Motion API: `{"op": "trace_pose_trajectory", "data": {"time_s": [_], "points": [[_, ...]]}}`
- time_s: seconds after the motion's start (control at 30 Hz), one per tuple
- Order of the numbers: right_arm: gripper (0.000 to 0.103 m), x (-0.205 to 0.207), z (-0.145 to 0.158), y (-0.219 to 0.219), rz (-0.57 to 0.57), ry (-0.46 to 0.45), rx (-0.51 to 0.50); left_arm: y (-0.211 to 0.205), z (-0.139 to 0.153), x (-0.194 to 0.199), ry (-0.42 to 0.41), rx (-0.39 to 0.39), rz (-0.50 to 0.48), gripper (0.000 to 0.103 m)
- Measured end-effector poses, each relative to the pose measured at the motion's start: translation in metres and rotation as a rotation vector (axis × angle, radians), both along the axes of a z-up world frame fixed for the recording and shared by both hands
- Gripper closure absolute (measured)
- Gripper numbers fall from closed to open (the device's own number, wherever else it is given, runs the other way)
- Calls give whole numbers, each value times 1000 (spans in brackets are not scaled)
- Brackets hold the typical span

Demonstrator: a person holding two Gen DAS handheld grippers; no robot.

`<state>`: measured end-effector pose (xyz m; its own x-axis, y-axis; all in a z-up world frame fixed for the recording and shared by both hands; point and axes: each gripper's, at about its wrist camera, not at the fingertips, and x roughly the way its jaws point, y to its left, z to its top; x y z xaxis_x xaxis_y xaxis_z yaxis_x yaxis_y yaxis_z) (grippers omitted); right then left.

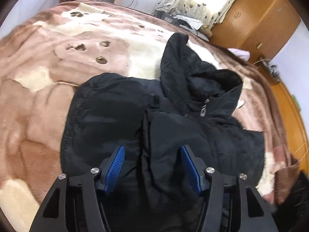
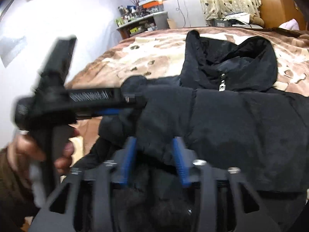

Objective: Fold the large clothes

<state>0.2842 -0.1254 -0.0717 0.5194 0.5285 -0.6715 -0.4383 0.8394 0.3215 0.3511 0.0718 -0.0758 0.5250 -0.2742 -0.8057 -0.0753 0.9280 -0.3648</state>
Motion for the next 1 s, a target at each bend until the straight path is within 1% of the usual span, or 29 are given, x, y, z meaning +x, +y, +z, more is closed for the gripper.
{"op": "trace_pose_trajectory", "data": {"time_s": [0.07,0.13,0.17,0.23,0.27,0.3,0.33,0.37,0.4,0.47,0.53,0.57,0.6,0.63,0.7,0.77,0.83,0.9,0.93,1.0], "points": [[45,-8,12,-19,-17,-25,9,2,-3,-2,23,4,-3,42],[45,-13,25,-51,-57,-34,46,5,-6,-3,51,-37,-5,42],[45,-15,29,-66,-90,-35,56,7,-6,-3,60,-44,5,42],[45,-16,34,-100,-197,-46,24,5,-5,-6,54,-33,6,42],[44,-15,33,-120,-265,-45,-14,2,-6,-5,58,-21,-6,42],[44,-12,30,-135,-320,-30,-60,-2,-7,-5,68,-14,-15,42],[44,-8,26,-147,-360,-10,-85,-5,-9,-4,82,-17,-27,43],[44,-2,20,-162,-407,29,-106,-8,-10,-3,83,-20,-30,51],[44,2,14,-175,-451,65,-126,-11,-10,-3,78,-18,-37,57],[44,8,6,-191,-500,87,-129,-19,-8,-2,68,10,-58,75],[44,14,0,-199,-519,99,-134,-24,-3,-2,45,49,-76,87],[44,17,-3,-202,-528,108,-139,-23,2,-3,26,64,-69,90],[44,19,-6,-204,-544,126,-143,-21,6,-3,7,81,-64,91],[44,19,-5,-204,-540,123,-120,-18,11,-5,-15,103,-56,92],[44,11,0,-202,-537,88,-101,-10,19,-7,-44,117,-42,93],[44,6,9,-199,-534,29,-115,-3,23,-7,-58,136,-34,93],[44,7,12,-195,-523,9,-119,-3,21,-6,-58,149,-58,93],[44,17,6,-188,-495,38,-123,-2,13,-5,-45,161,-45,93],[44,22,-1,-185,-483,63,-132,-3,7,-4,-34,181,-42,92],[44,32,-16,-180,-472,105,-161,-3,-7,0,4,189,-39,92]]}}
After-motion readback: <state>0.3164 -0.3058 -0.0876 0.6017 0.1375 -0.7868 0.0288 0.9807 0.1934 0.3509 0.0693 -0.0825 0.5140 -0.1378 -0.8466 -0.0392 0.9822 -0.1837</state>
